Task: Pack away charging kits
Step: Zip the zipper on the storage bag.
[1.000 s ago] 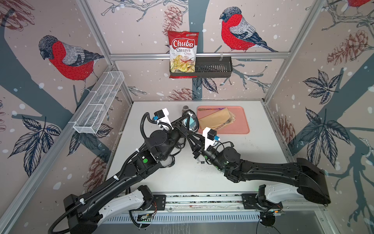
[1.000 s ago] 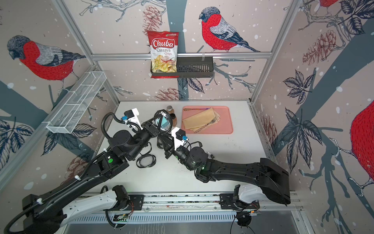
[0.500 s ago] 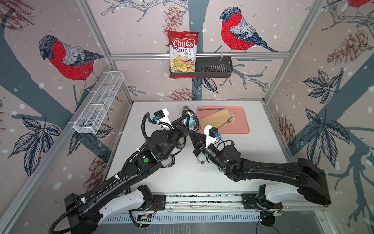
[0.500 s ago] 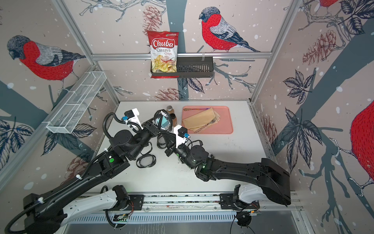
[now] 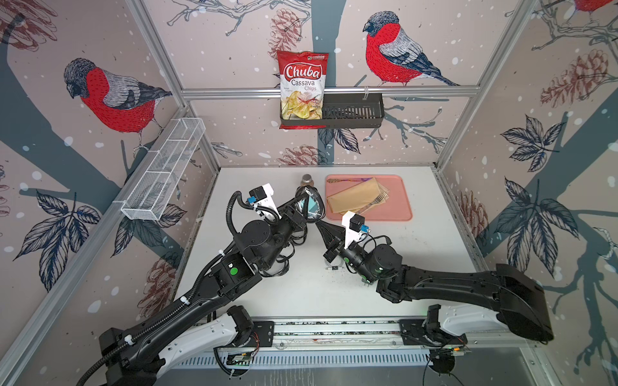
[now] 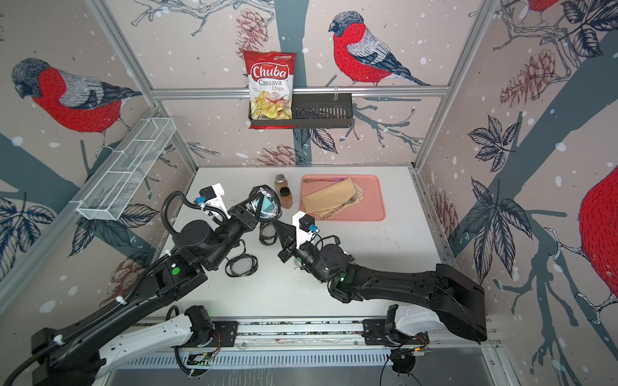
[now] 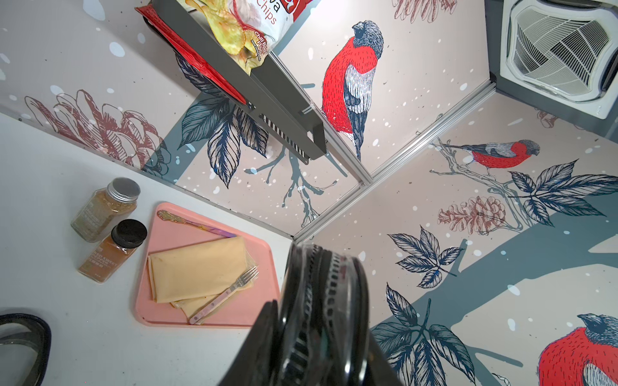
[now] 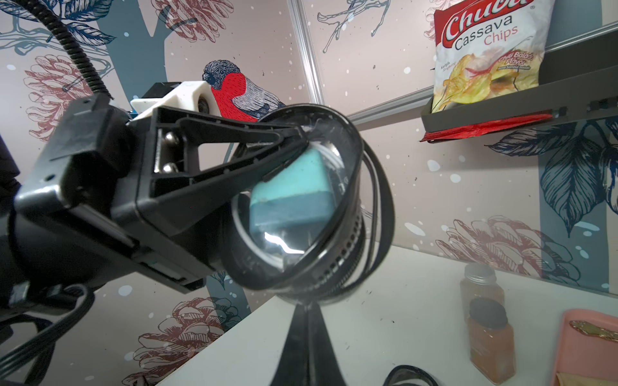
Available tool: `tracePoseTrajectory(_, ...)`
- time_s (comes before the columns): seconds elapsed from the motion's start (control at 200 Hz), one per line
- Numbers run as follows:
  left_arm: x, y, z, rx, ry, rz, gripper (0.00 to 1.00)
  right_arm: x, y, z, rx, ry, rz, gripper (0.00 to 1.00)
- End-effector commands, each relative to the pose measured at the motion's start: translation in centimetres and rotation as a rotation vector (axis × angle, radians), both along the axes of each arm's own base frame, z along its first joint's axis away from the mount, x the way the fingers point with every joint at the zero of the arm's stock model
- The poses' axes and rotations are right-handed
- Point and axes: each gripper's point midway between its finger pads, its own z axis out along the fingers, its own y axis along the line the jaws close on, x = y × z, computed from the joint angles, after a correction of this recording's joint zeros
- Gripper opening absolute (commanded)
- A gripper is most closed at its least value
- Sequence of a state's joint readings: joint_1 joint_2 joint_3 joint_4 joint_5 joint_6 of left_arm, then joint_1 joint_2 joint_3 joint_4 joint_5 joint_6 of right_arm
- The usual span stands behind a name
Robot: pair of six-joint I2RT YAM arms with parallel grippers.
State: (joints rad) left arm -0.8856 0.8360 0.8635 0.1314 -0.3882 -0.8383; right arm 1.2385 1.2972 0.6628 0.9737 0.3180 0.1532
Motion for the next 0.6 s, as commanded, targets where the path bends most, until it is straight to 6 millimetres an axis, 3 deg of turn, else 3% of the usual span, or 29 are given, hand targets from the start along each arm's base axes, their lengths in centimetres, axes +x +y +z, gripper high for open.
tracePoseTrajectory(0.0, -0.1, 0.9, 1.1, -0.06, -0.031, 0.024, 0.0, 0.9, -1.1, 0.1, -0.004, 0.0, -0.073, 0.0)
tracePoseTrajectory(0.18, -1.0, 1.7, 0.6, -0.064, -0.037, 0.016, 0.0, 1.4, -1.9, -0.7, -0.038, 0.0, -0.111, 0.0)
tracePoseTrajectory(0.2, -1.1, 1.8, 0.5, -0.065, -0.04, 0.014, 0.0, 1.2, -2.5, 0.2, -0.018, -0.006, -0.113, 0.0)
tracePoseTrajectory(0.28, -1.7, 2.1, 0.4, -0.074, -0.057, -0.003, 0.0, 1.3, -2.9, 0.4, -0.026, -0.01, -0.119, 0.0)
tracePoseTrajectory(0.595, -3.5, 1.3, 0.7, -0.071, -0.095, -0.114, 0.0, 0.6, -2.7, 2.1, -0.102, -0.038, -0.164, 0.0)
